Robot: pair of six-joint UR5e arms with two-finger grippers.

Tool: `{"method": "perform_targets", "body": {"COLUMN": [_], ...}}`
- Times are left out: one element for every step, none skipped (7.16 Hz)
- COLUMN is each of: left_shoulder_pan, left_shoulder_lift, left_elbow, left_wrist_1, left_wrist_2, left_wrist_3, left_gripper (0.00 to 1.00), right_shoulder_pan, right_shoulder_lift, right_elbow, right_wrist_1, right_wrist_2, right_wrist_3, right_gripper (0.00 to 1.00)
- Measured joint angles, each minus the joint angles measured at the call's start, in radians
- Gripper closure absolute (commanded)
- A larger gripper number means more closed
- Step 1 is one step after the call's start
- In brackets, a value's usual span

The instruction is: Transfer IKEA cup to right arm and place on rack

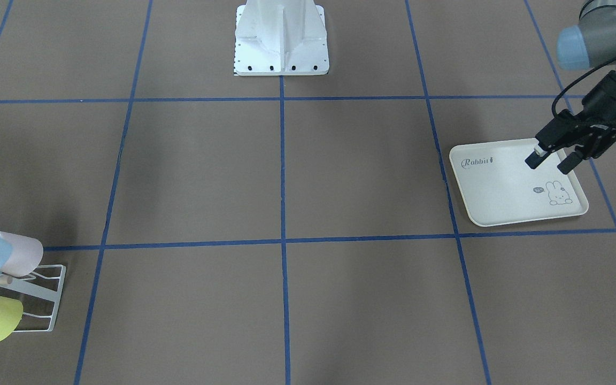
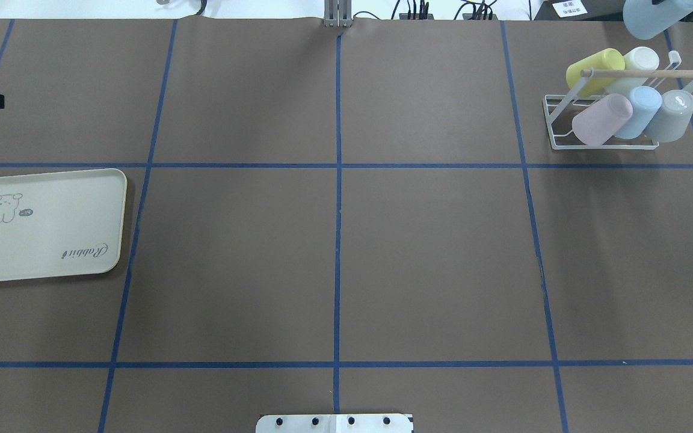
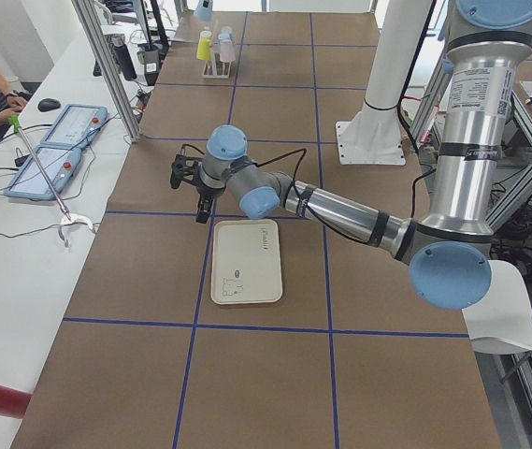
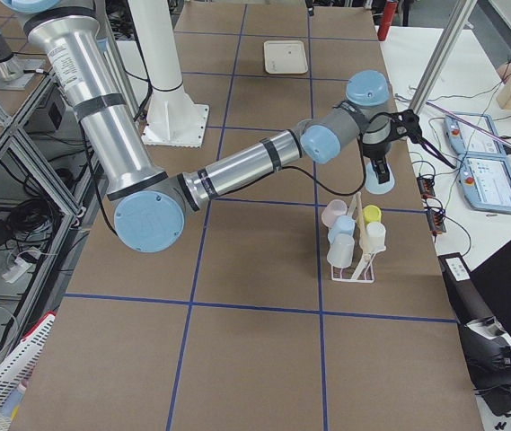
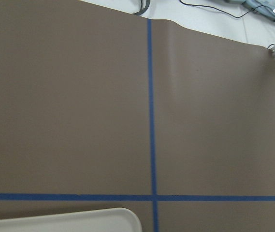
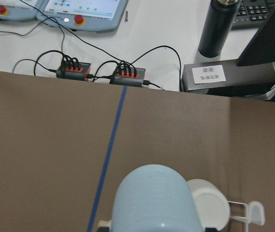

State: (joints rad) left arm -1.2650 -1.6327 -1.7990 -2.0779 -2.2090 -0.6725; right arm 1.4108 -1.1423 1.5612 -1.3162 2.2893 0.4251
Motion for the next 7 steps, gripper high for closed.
{"method": "perform_targets", "body": {"left_shoulder_pan": [-0.019,-0.031,-0.036,-0.038,-0.038,-0.039,-0.039], "left_shoulder_lift": [0.021,0.042,0.056,0.063,0.066,0.067,0.067], "left_elbow": [-0.001,-0.004,-0.009,-0.012,-0.014,-0.015,-0.018], "left_wrist_1": [0.059,0.093,0.106,0.111,0.112,0.112,0.112], "left_wrist_2": [0.031,0.049,0.061,0.066,0.069,0.070,0.070], "left_wrist_3": [0.123,0.186,0.211,0.219,0.221,0.220,0.216], "left_gripper": [0.00,0.00,0.00,0.00,0.00,0.00,0.00], "right_shoulder_pan": [0.035,0.068,0.086,0.087,0.080,0.072,0.071], "right_shoulder_lift": [0.041,0.096,0.142,0.168,0.193,0.217,0.233], "right_elbow": [-0.127,-0.268,-0.388,-0.481,-0.559,-0.615,-0.644], "right_wrist_1": [-0.023,-0.032,-0.037,-0.037,-0.037,-0.038,-0.038], "right_wrist_2": [0.017,0.047,0.064,0.067,0.066,0.066,0.069], "right_wrist_3": [-0.108,-0.195,-0.261,-0.308,-0.344,-0.360,-0.366], "right_gripper": [0.73,0.75,0.76,0.77,0.78,0.78,0.78]}}
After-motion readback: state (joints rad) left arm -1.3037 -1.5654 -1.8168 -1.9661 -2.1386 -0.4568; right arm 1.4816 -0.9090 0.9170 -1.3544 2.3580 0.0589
